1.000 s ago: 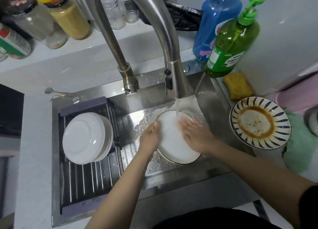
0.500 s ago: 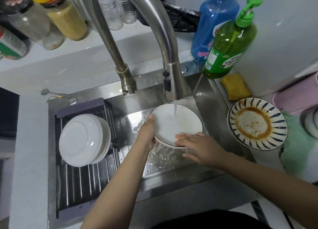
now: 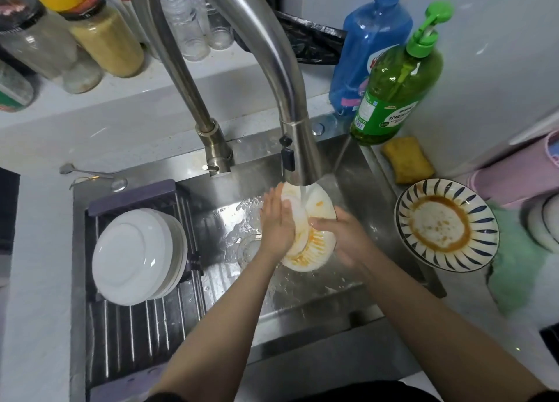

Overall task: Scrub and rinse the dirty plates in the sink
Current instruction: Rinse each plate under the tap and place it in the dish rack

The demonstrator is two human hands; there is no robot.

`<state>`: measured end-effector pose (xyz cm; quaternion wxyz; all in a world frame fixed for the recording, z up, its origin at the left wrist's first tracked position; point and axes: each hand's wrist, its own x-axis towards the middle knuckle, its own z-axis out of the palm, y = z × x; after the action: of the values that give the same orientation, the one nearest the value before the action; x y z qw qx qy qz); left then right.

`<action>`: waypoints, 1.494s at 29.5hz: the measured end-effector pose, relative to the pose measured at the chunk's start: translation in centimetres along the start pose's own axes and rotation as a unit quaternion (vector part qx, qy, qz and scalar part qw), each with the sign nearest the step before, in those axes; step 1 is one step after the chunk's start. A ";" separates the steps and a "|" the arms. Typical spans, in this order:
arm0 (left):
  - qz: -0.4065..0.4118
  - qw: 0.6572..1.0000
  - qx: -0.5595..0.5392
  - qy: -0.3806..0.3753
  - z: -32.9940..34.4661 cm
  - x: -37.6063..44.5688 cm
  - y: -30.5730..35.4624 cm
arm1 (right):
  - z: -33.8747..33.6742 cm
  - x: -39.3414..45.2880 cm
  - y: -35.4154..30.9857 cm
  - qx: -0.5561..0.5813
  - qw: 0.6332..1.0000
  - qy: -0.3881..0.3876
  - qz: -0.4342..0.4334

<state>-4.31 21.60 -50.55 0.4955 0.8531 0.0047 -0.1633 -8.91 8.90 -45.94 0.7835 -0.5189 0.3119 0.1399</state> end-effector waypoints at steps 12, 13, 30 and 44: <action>0.067 0.995 0.060 -0.045 -1.8 1.2 -0.9 | -1.0 0.3 -0.8 0.021 0.996 -0.047 0.072; 0.066 0.995 0.055 -0.049 -1.6 1.0 -0.4 | -1.0 0.4 -0.7 0.022 0.996 -0.043 0.072; 0.013 0.999 -0.024 -0.020 -1.6 1.1 1.3 | 0.4 0.0 -0.2 -0.040 0.998 -0.029 0.041; 0.019 0.992 -0.026 -0.125 -4.7 2.2 1.0 | -0.9 -0.8 -2.1 -0.143 0.981 -0.126 0.026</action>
<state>-0.76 24.75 -48.22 0.5171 0.8129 -0.0691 -0.2590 -8.67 7.31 -44.17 0.7301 -0.5960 0.2004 0.2675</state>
